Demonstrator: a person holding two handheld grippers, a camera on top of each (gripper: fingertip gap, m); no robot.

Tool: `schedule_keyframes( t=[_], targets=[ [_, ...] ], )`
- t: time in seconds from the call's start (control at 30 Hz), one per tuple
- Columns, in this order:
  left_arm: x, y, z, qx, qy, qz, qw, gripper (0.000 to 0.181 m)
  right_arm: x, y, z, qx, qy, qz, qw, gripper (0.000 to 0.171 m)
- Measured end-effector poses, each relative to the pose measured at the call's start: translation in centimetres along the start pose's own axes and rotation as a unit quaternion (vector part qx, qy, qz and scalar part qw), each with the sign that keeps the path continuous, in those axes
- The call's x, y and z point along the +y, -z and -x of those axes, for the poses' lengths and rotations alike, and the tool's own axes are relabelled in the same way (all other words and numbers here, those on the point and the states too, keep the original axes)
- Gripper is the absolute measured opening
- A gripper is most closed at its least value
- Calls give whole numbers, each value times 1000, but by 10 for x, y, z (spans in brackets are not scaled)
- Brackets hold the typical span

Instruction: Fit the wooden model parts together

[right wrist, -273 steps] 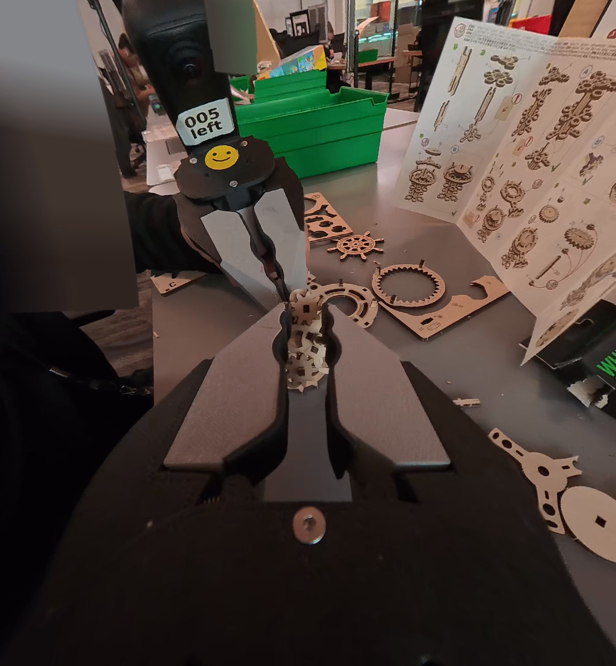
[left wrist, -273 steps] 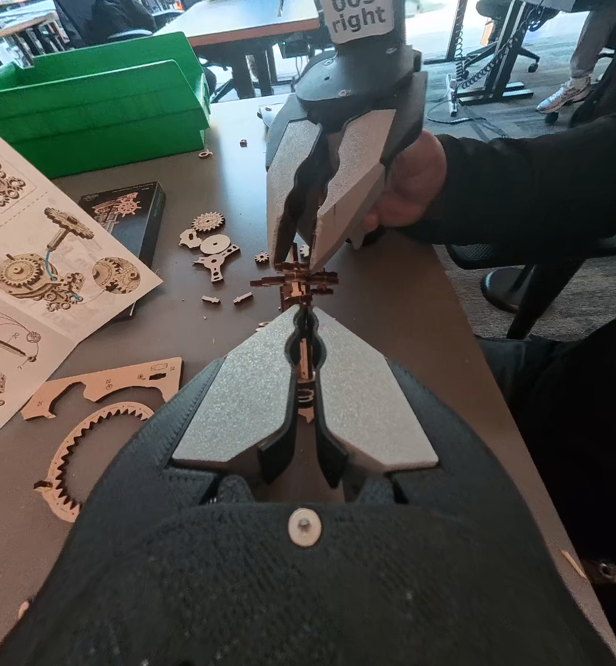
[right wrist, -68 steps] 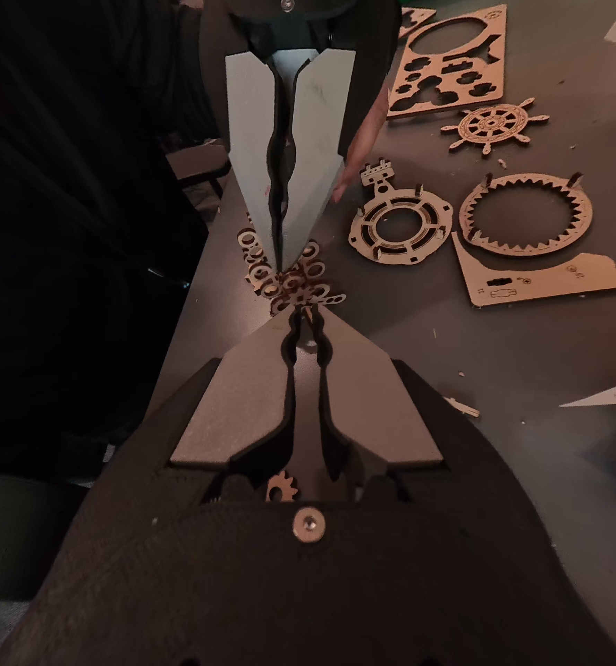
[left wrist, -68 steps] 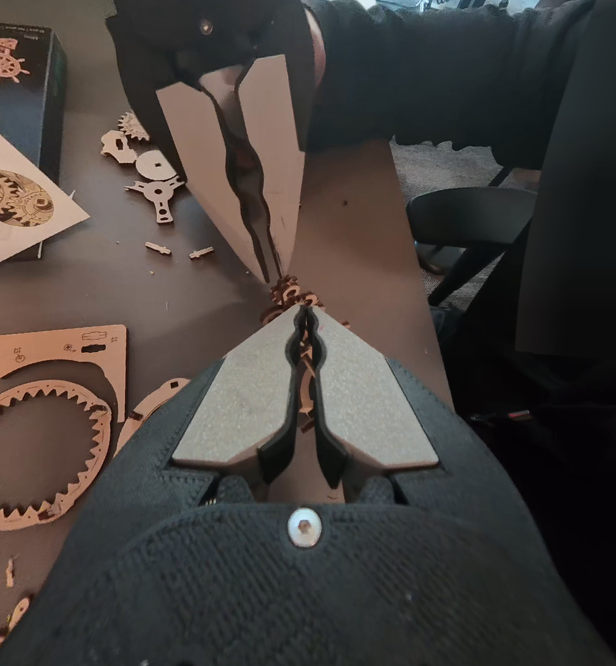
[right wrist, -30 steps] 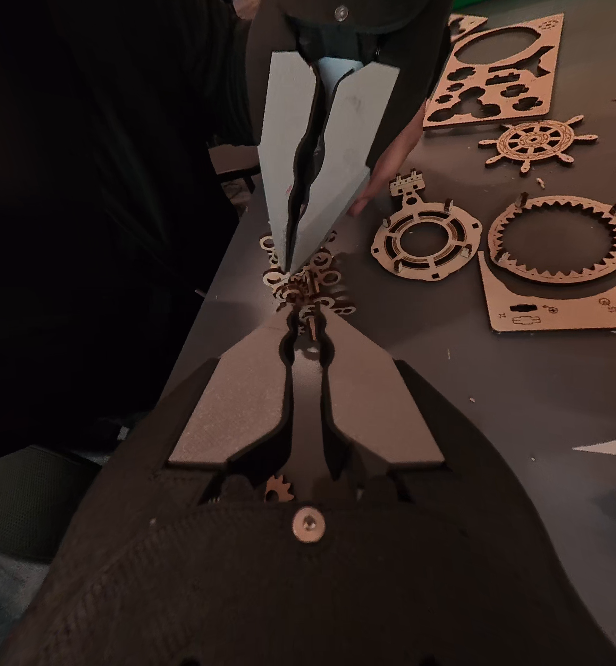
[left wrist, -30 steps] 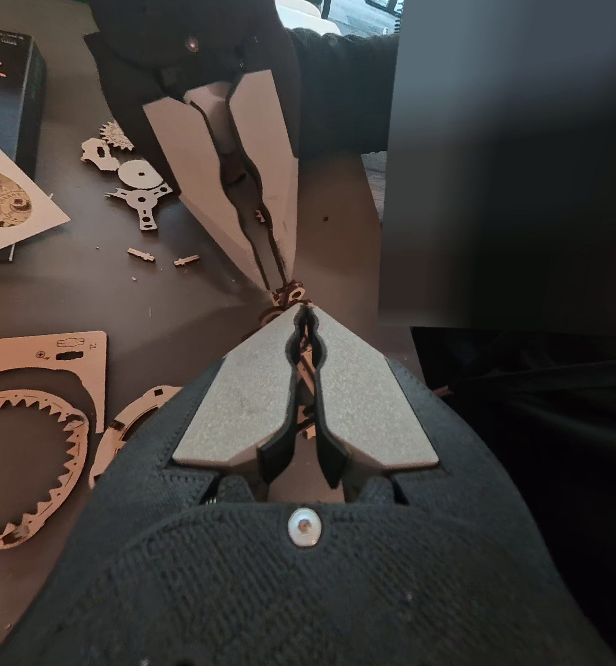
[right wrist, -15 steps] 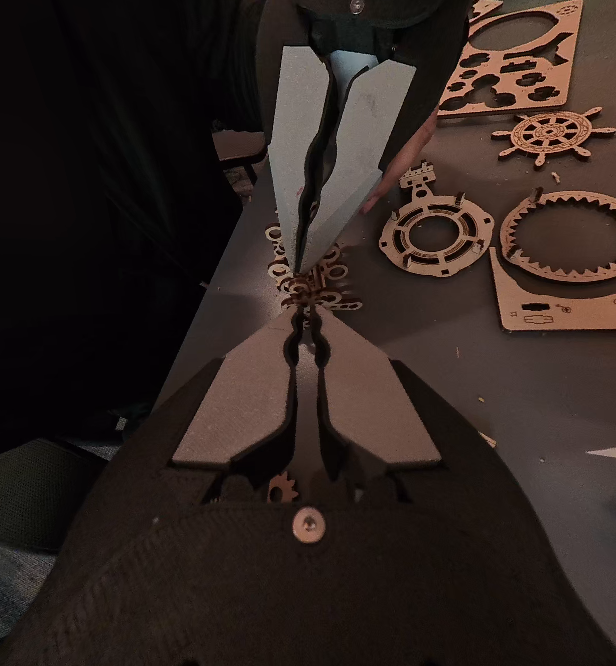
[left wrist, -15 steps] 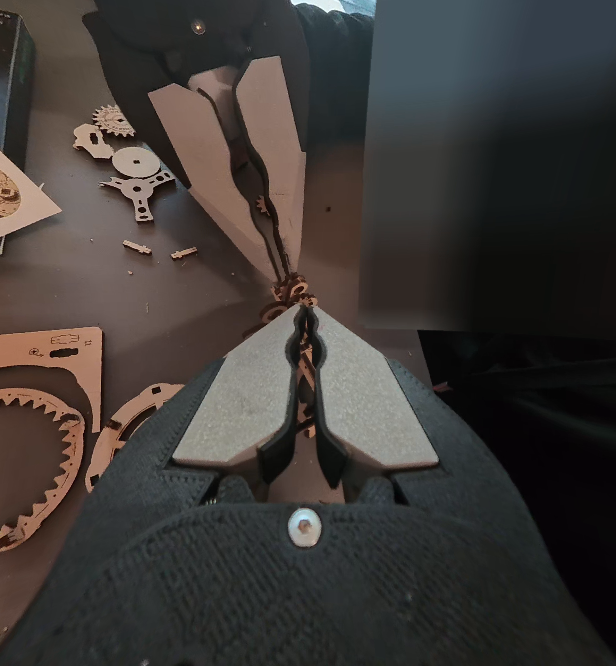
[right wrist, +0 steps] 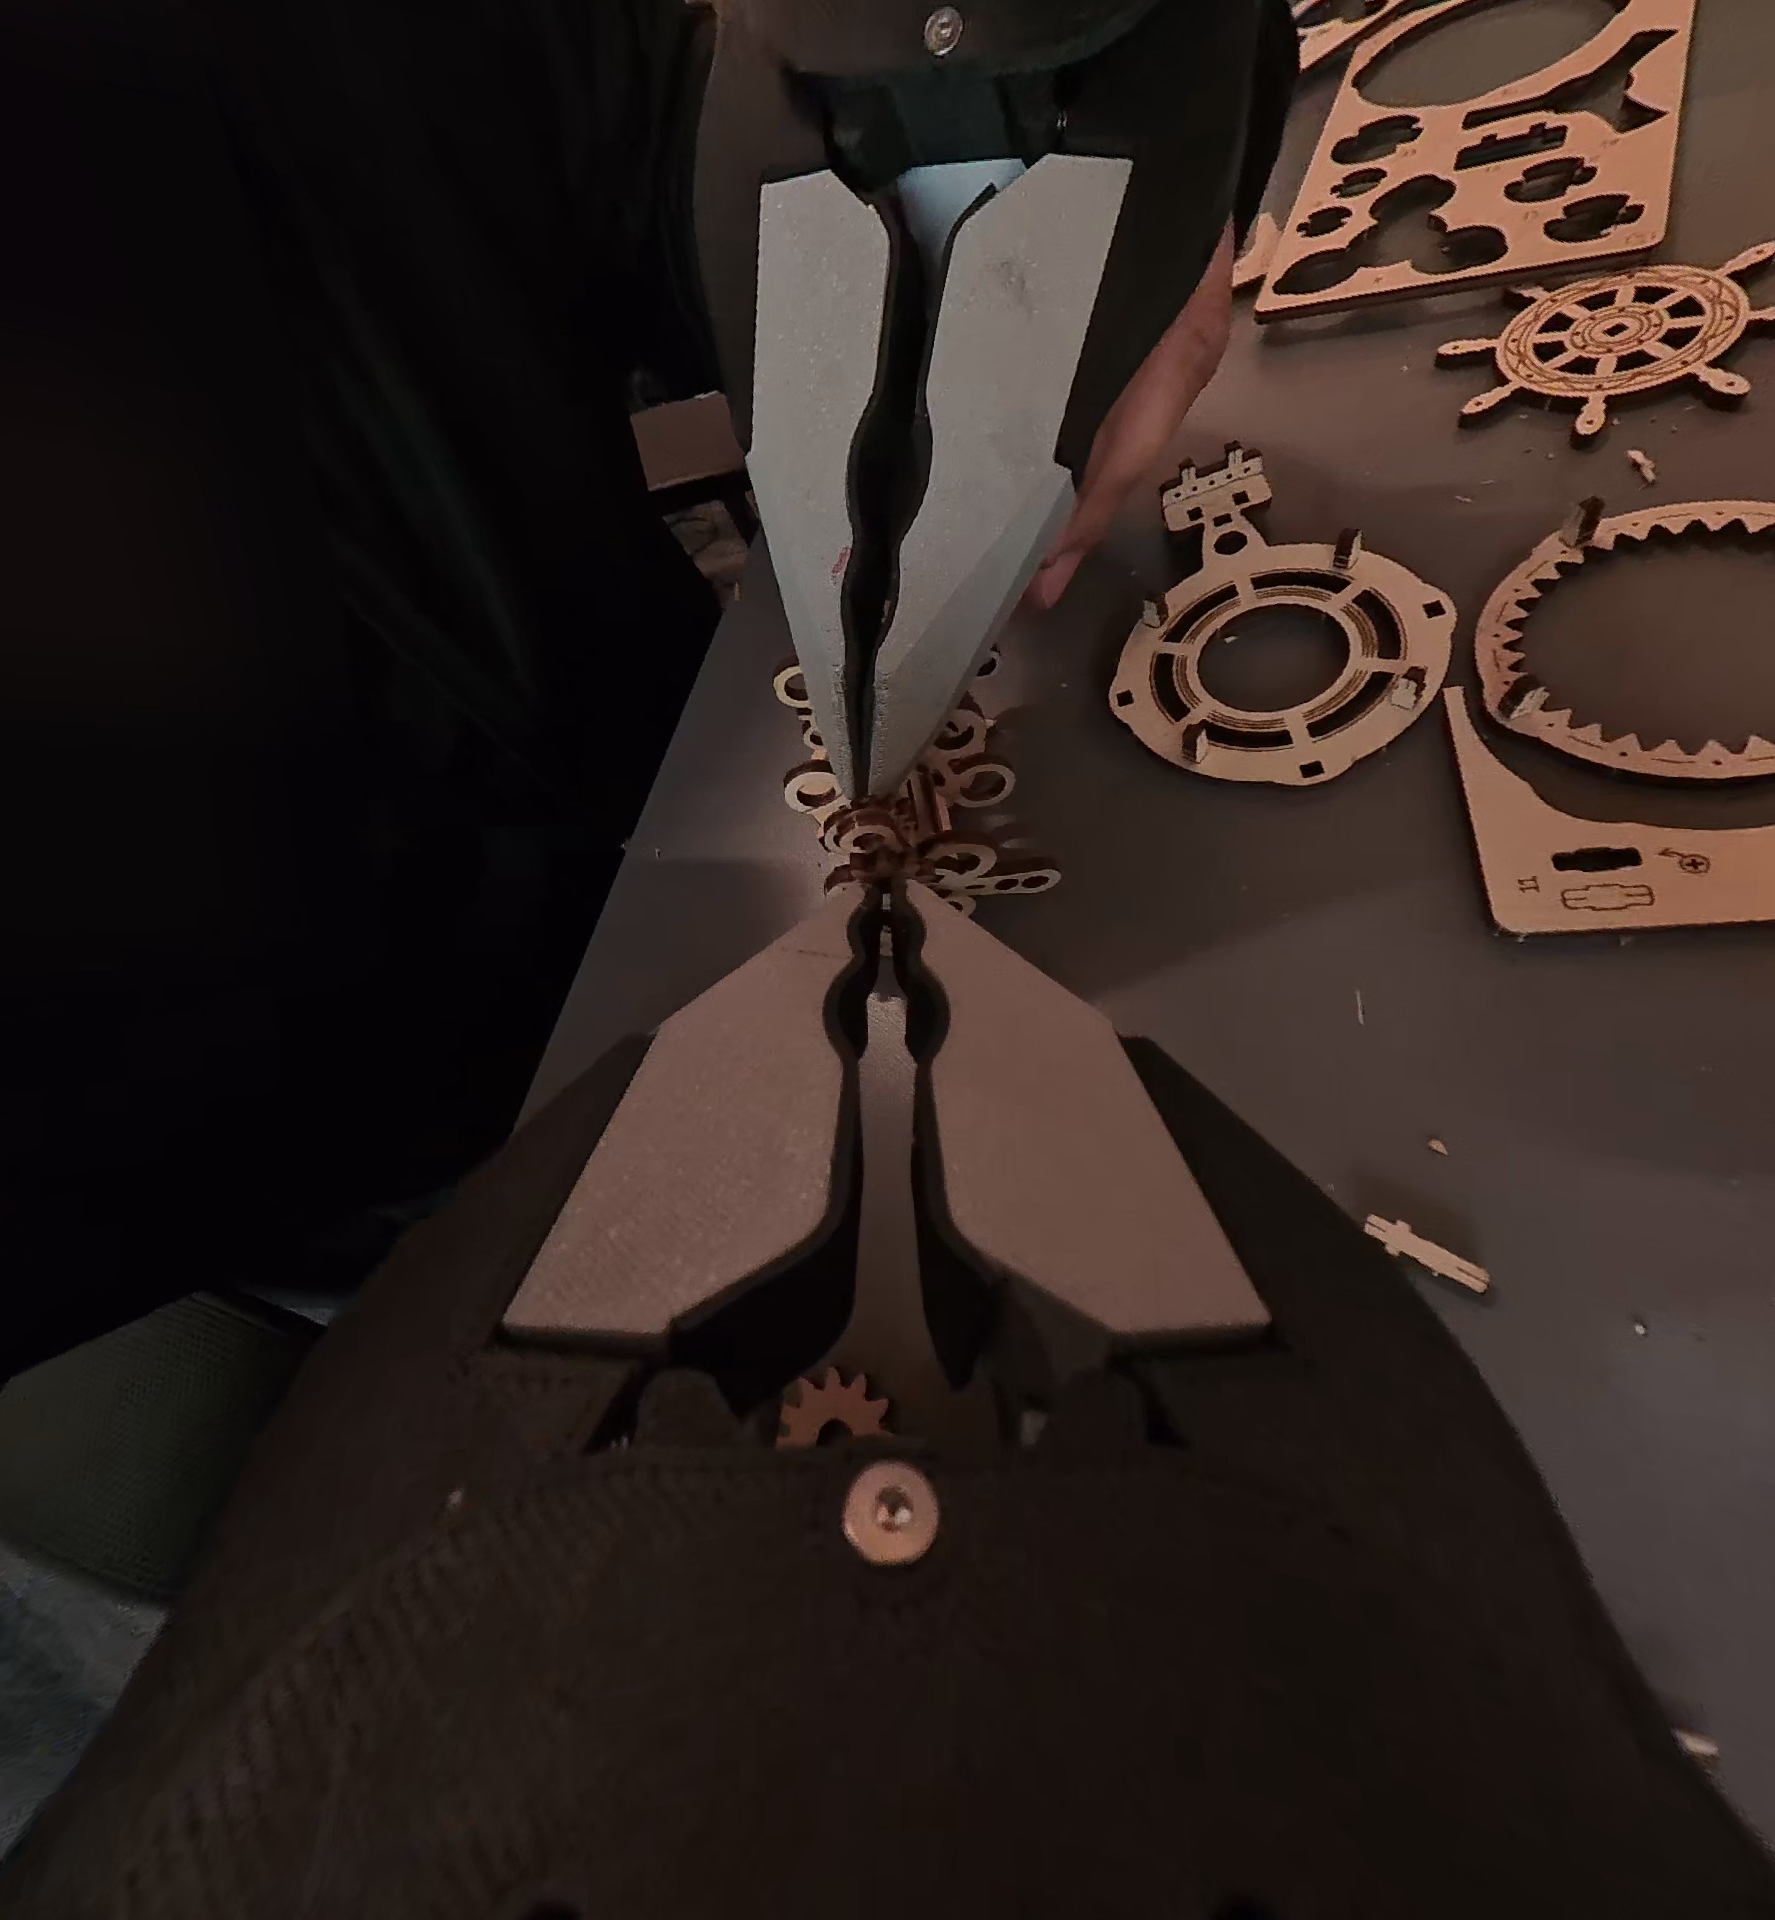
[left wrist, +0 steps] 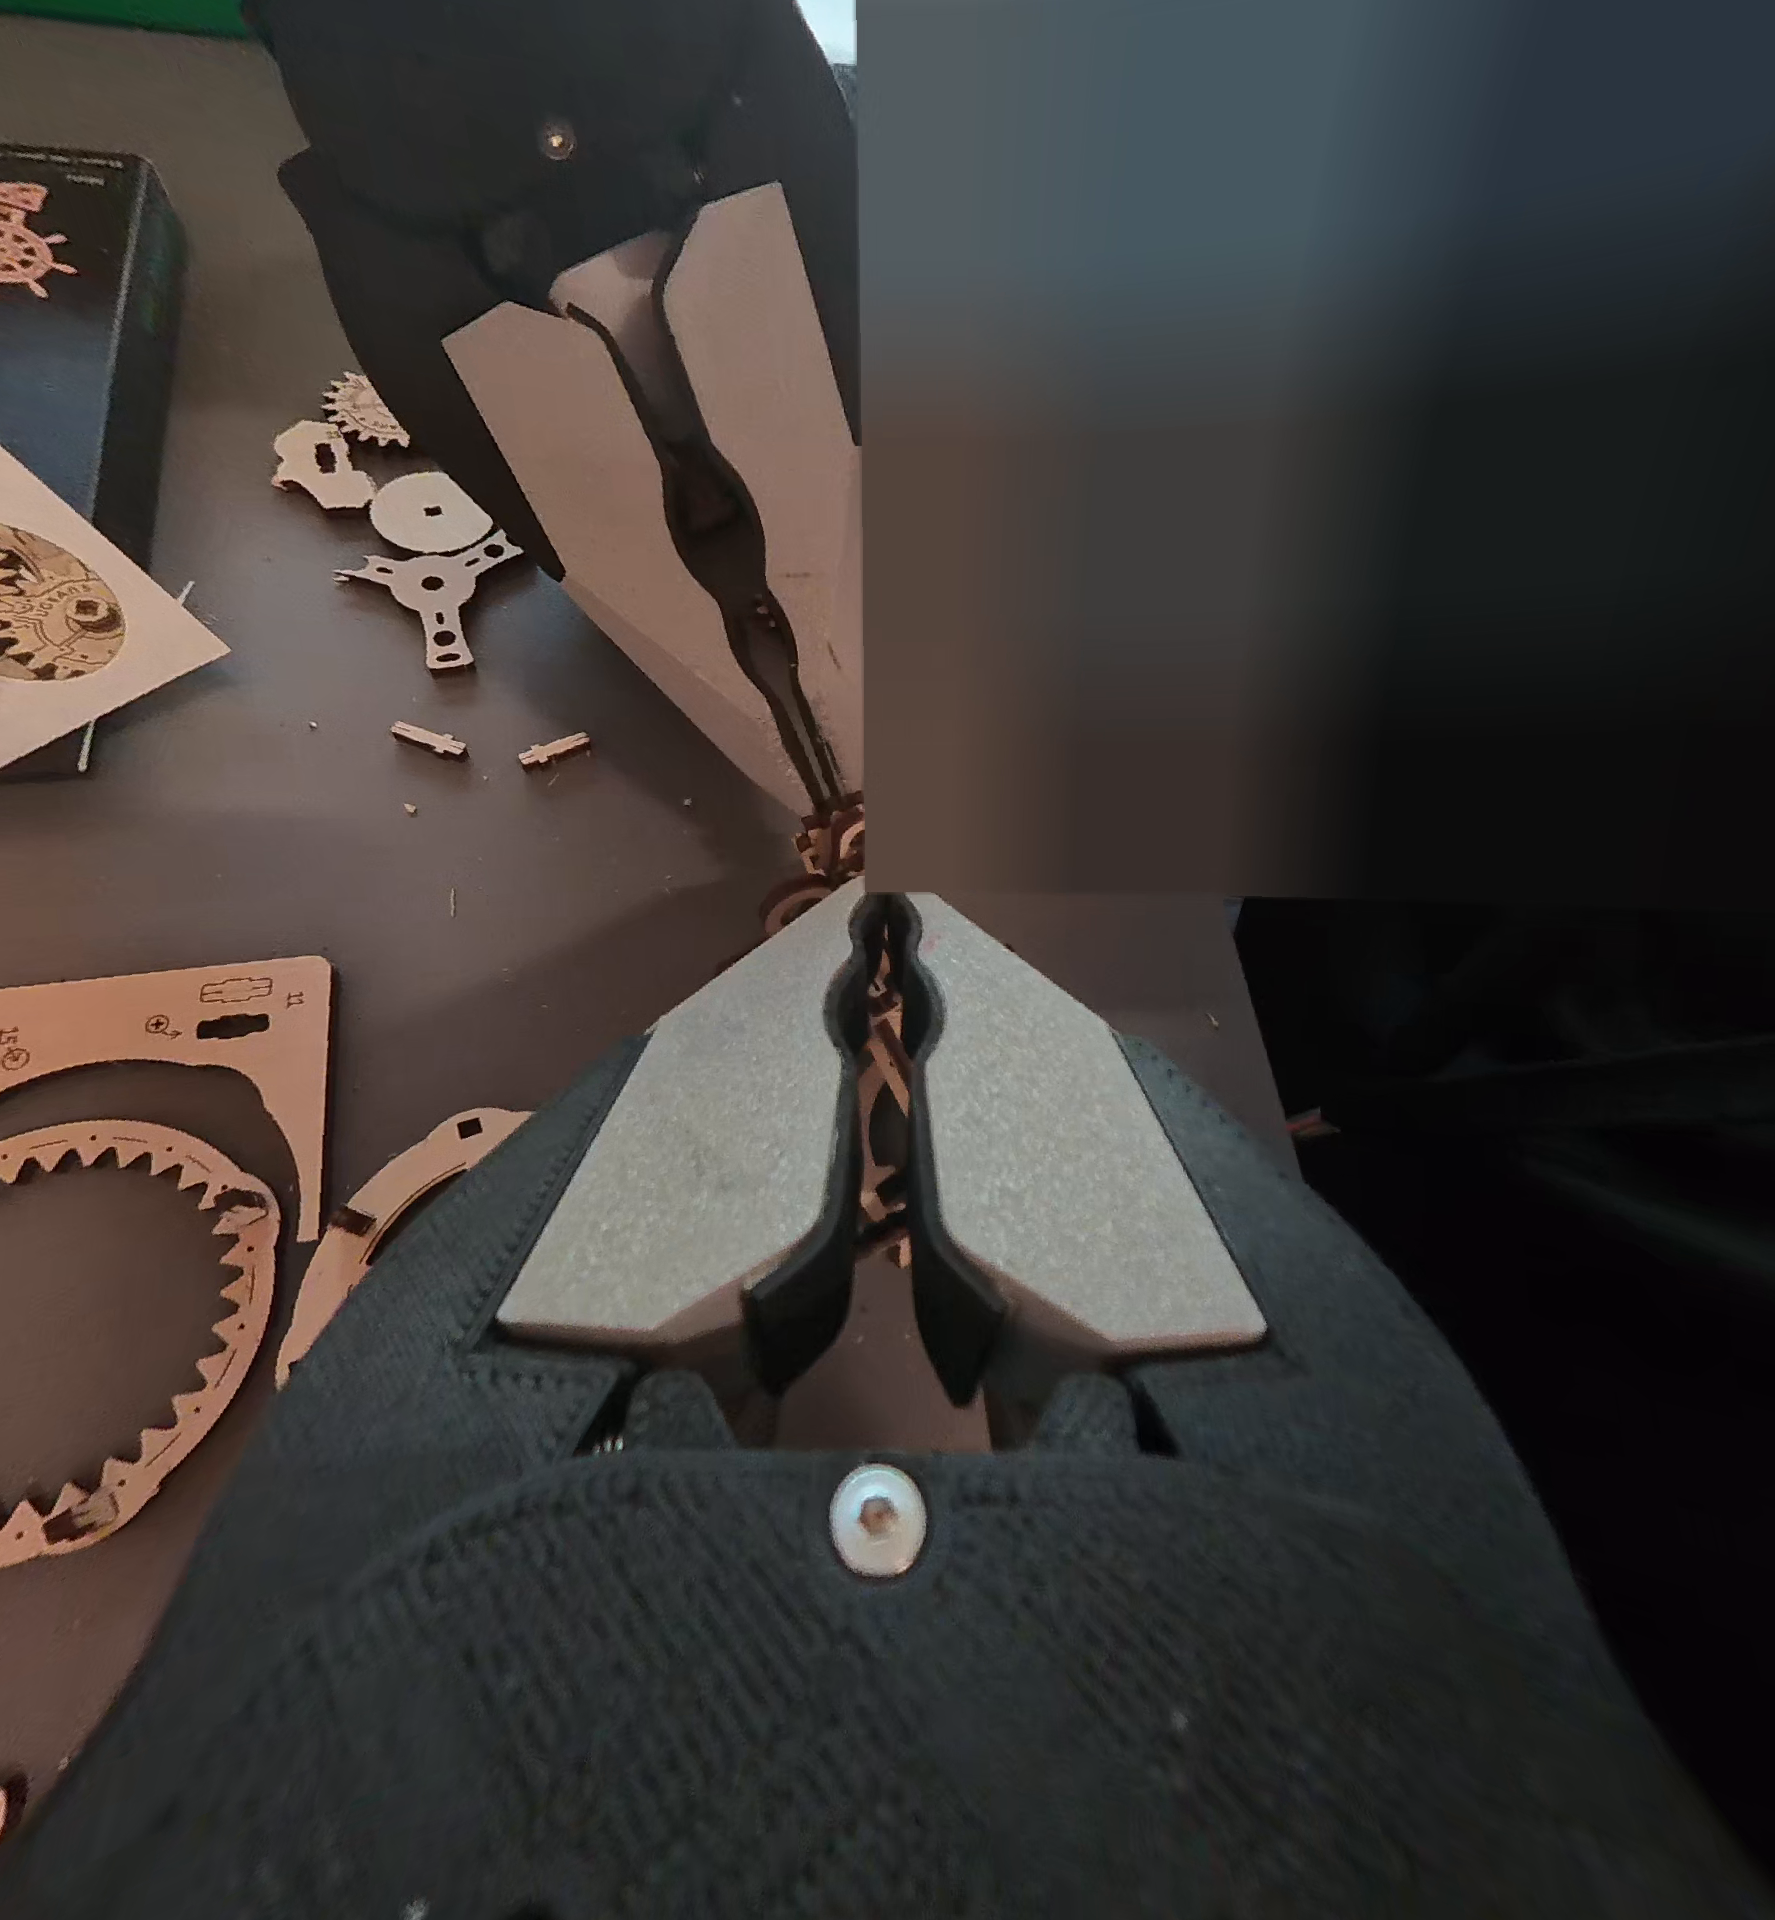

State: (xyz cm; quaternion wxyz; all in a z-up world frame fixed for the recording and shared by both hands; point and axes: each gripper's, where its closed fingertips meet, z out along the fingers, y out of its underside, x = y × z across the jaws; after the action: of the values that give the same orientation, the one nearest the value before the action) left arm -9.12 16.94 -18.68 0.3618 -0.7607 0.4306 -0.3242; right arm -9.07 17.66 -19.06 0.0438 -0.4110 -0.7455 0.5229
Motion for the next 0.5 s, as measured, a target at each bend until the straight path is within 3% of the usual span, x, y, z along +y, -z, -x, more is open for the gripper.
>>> schedule_keyframes(
  t=[0.17,0.27,0.37,0.5],
  targets=[
    [0,0,-1,4,-3,-7,1000,0,-2,-1,-2,10,-4,-4,1000,0],
    [-8,-12,-24,63,17,-20,998,0,-20,1,-10,46,12,-53,997,0],
    [-11,-15,-13,0,-36,-13,999,0,-29,13,-3,29,16,-77,996,0],
    [-15,-11,-20,44,-3,-33,998,0,-20,3,-4,43,33,-34,998,0]
  ],
)
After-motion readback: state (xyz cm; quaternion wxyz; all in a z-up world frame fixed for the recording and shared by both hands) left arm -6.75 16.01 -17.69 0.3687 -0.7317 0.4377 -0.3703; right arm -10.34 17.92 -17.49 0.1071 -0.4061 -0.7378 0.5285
